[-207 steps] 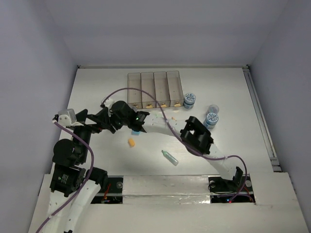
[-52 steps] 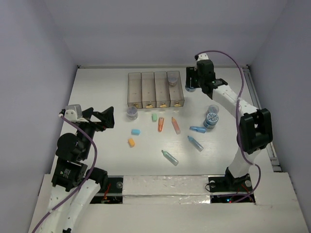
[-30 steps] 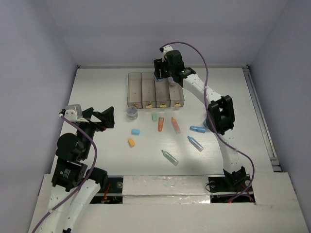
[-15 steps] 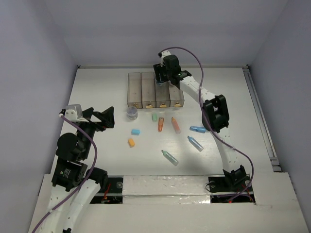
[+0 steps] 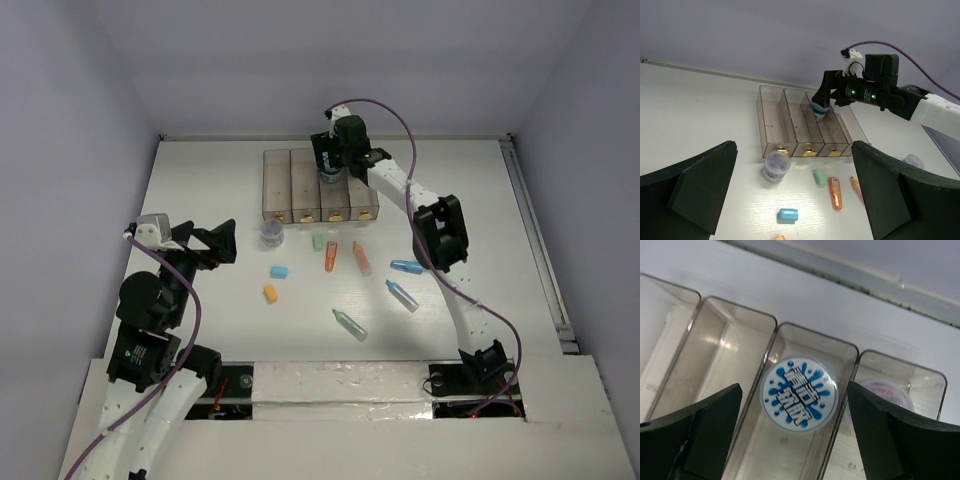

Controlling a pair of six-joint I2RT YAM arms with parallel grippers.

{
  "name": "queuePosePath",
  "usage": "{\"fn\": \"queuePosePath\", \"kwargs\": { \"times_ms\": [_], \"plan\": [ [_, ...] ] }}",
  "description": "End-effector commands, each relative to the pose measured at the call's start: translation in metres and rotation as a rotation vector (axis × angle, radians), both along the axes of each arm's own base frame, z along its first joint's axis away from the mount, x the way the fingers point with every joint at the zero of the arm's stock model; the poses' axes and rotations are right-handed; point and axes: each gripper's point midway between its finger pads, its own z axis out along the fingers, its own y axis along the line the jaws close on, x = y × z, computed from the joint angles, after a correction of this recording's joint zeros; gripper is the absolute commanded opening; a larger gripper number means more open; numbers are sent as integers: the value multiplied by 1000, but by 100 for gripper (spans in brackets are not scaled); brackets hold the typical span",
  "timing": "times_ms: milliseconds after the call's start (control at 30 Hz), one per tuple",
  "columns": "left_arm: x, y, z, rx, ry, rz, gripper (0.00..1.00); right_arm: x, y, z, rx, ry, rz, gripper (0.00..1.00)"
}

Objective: Sort the stationery into containers
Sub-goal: Place the stationery in the storage box, then pick up the stationery from the center of the board.

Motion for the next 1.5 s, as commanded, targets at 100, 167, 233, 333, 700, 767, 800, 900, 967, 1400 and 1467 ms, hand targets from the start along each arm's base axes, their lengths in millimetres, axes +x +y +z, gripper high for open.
{"fn": "queuePosePath", "kwargs": {
  "times_ms": [100,167,233,333,700,767,800,900,967,1400,1467],
  "plan": [
    [0,-1,22,-10,-66,-8,99,7,15,86,130,-182,17,100],
    [1,1,22,-11,-67,0,99,0,17,110,169,-213,40,100],
    [0,1,22,-11,-67,-2,99,-9,18,108,188,-196,57,100],
    [-1,1,23,-12,-72,-3,99,-31,20,116,199,-181,88,100],
    [-8,4,28,-17,-96,2,99,-159,36,98,274,-60,173,100],
    [-10,5,29,-19,-101,2,99,-176,12,95,282,-59,111,100],
    [-11,5,30,-20,-106,2,99,-181,1,95,273,-65,78,100],
    [-14,5,32,-24,-116,-6,99,-191,-46,105,225,-107,-94,100],
    [-15,4,33,-27,-122,-9,99,-195,-92,87,144,-75,-233,100],
    [-25,2,39,-40,-150,-35,99,-211,-283,18,52,98,-730,100],
    [-26,1,38,-41,-150,-42,99,-209,-289,7,32,117,-755,100]
  ]
}}
